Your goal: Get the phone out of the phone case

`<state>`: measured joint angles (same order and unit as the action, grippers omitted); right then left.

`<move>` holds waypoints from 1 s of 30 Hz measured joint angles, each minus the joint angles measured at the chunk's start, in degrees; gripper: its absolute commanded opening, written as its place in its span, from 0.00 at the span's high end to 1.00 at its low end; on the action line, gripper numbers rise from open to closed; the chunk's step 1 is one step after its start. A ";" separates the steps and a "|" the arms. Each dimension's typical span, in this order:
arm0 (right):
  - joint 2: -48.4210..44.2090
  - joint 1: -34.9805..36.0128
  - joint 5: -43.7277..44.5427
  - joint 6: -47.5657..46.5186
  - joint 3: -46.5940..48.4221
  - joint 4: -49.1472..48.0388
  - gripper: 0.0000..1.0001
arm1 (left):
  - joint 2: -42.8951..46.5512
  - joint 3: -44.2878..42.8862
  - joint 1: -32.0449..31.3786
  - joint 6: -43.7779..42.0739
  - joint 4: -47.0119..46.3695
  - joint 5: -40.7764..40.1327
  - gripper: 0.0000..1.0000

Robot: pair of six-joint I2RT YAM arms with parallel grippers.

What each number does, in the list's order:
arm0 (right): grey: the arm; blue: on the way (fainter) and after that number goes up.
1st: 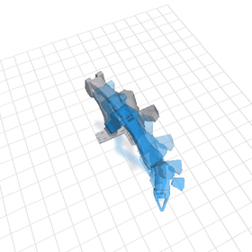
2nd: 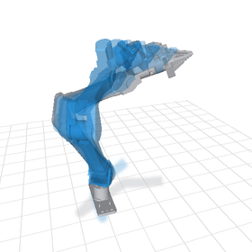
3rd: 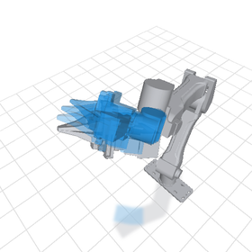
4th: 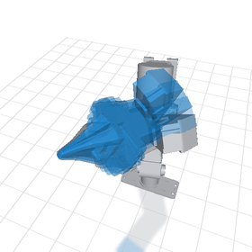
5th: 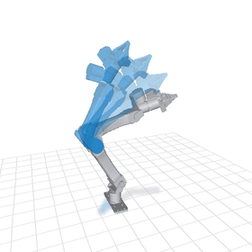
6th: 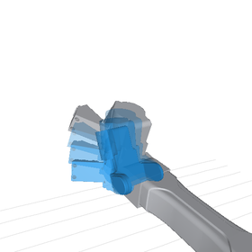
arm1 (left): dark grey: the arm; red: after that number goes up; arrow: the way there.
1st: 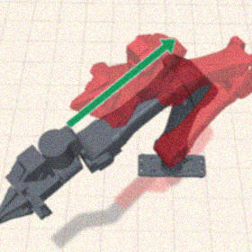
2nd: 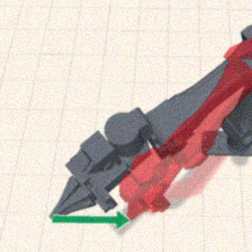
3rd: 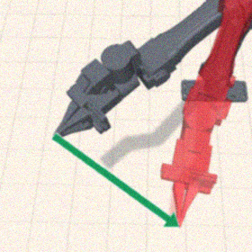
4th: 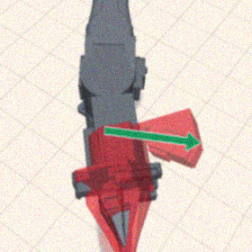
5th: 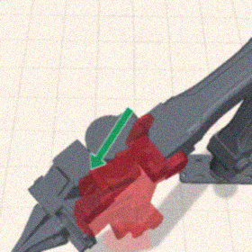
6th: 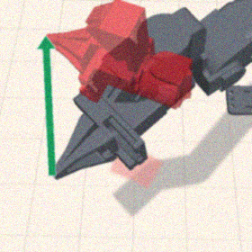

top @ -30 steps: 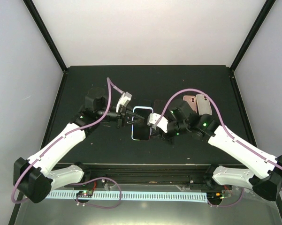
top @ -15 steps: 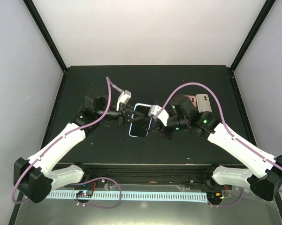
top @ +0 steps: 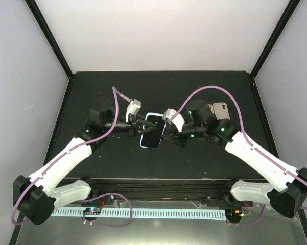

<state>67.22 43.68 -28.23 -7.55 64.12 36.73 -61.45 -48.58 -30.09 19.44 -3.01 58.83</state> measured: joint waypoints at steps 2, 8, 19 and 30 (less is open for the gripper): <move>-0.24 -0.07 0.04 -0.74 0.37 0.42 0.64 | 0.87 0.02 -0.24 0.02 0.44 -1.75 0.99; -4.76 -0.07 -1.51 -5.35 2.21 1.05 0.58 | 8.35 0.37 -2.84 0.09 3.15 -9.86 0.99; -11.10 -0.13 -4.37 -6.45 -1.18 -1.88 0.59 | 13.38 11.67 -4.63 10.47 -9.03 -17.00 0.99; -5.55 -0.28 -14.16 -5.60 -2.03 -3.54 0.69 | 11.58 13.11 -5.05 17.92 -24.96 -13.79 0.98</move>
<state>61.67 43.40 -42.39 -13.15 62.08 33.19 -49.87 -35.46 -35.14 37.36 -27.97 45.04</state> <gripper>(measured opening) 0.383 0.125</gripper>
